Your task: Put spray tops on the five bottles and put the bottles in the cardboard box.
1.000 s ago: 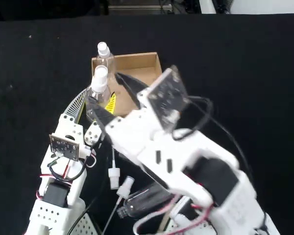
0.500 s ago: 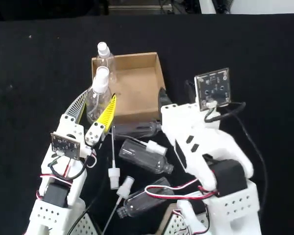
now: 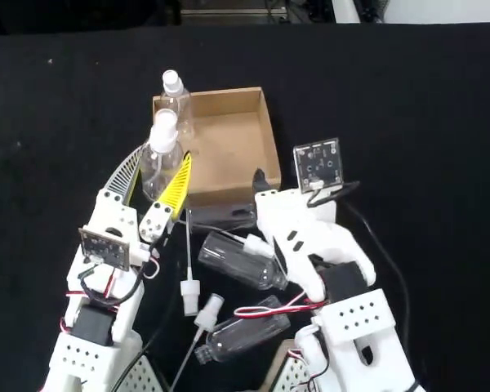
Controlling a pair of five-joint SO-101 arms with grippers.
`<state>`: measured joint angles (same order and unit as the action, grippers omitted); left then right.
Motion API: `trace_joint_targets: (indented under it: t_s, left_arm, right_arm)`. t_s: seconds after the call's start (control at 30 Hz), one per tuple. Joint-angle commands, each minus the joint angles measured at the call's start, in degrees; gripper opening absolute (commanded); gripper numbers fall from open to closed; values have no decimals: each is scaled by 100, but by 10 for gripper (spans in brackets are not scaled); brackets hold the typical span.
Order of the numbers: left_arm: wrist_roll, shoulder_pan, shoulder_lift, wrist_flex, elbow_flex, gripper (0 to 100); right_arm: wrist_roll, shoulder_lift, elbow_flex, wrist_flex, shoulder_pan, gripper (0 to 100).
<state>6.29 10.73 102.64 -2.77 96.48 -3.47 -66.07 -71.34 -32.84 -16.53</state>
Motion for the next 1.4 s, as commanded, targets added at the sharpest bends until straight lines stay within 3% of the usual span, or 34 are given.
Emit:
trace_joint_targets:
  t_s: [0.0, 0.2, 0.73, 1.0, 1.17, 1.37]
  left_arm:
    - [-18, -303, -237, 448, 101, 30]
    - [-62, -1613, -1248, 2330, 127, 30]
    - [-62, -2299, -6286, 6075, -479, 30]
    - [-70, -3037, -7956, 6884, -954, 30]
    - [-62, -3152, -8615, 7604, -971, 30]
    - [-62, -3486, -9459, 7736, -1473, 30]
  right_arm:
    - [0, -154, 22, 237, 44, 198]
    - [0, -154, 4, 246, 35, 198]
    - [0, -154, -13, 237, 53, 198]
    - [9, -154, -13, 237, 53, 198]
    - [9, -154, -13, 237, 62, 198]
    - [9, -154, -13, 237, 62, 198]
